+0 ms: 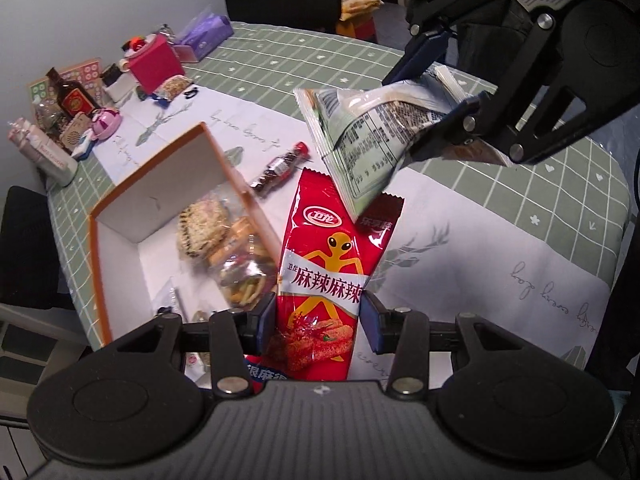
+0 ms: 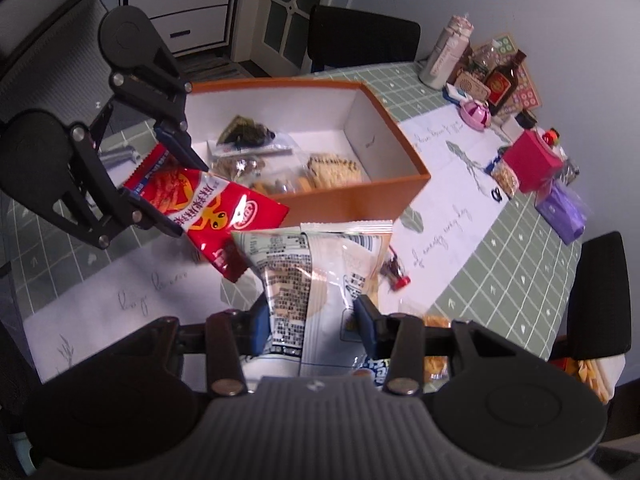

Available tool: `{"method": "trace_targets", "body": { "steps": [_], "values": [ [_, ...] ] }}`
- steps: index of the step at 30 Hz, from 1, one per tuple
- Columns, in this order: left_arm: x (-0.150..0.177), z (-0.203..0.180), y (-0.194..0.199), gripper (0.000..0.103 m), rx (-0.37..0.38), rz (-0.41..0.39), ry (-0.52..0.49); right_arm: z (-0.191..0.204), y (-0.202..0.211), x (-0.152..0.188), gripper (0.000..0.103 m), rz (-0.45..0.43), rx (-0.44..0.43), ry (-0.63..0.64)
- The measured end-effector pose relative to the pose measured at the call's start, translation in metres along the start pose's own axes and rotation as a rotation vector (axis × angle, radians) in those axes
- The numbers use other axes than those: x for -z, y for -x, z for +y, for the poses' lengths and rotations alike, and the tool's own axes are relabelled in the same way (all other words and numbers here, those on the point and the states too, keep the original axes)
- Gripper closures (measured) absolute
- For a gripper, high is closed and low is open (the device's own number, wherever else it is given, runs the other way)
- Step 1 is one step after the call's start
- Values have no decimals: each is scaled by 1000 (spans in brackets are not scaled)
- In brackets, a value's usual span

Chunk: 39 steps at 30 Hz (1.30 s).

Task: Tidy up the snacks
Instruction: 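Lift the red packet and biscuit packet toward the orange box with both tools, then open the left gripper over the box while the right gripper releases the biscuit packet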

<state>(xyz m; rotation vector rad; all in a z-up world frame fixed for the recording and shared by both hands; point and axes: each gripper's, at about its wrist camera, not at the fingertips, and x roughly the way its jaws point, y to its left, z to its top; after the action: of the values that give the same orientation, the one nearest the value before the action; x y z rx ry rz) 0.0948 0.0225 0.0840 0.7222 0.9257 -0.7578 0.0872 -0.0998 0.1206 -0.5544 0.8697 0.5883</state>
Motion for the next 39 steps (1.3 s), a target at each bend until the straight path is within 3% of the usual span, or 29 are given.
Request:
{"method": "trace_targets", "body": {
  "steps": [11, 25, 39],
  "values": [
    [11, 55, 18, 53, -66, -30, 119, 10, -2, -67, 60, -80, -7, 40],
    [7, 128, -23, 53, -120, 15, 345, 2, -63, -115, 60, -61, -16, 11],
    [6, 163, -67, 52, -153, 70, 451, -6, -126, -137, 60, -30, -42, -15]
  ]
}}
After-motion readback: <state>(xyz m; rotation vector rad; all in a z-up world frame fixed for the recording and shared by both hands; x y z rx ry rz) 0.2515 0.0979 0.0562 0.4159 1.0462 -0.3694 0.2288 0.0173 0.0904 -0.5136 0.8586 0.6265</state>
